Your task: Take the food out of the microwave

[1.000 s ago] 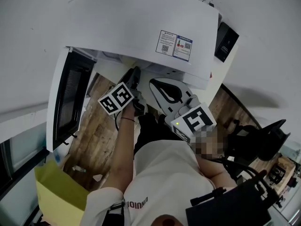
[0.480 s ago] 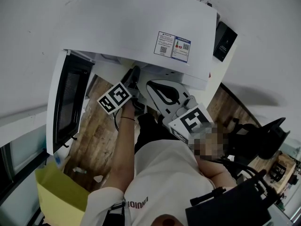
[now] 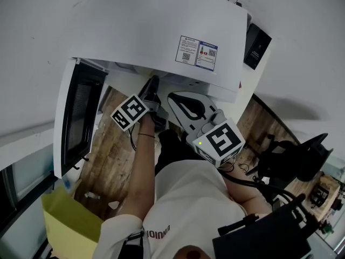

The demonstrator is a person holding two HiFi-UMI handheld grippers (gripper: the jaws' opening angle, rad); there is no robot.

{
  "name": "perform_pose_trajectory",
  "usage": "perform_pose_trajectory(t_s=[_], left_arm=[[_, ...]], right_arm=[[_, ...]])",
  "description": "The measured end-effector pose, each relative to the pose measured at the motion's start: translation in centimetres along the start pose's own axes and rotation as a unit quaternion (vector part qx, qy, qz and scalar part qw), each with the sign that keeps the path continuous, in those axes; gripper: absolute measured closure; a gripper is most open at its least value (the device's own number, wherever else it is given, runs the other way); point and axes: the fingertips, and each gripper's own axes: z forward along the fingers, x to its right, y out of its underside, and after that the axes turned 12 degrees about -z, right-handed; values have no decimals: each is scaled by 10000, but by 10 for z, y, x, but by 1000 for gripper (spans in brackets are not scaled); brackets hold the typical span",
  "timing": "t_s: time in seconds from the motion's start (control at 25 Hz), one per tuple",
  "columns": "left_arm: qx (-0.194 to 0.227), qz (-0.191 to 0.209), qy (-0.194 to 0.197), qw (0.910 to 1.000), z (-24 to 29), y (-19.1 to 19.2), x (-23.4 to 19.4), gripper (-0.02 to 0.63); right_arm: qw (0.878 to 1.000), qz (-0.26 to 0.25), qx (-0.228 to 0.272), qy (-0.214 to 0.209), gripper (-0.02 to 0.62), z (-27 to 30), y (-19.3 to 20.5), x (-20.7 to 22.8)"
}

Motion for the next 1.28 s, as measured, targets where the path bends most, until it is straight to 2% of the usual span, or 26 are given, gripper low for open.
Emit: perform_pose_trajectory(t_s=[0.44,0.84,1.28], left_arm=[[-12,-125,-17,9999,-4,0,1,556],[-18,-150,167,9997,-6,-2,10,577],[10,-497,519,9974,-8,-4,18,583]], right_arm=[[9999,-76,20,-98,574,3,-3,0],[9999,-70,36,-112,574,3,-3,-2],[9999,-53,13,-91,574,3,-2,-2]])
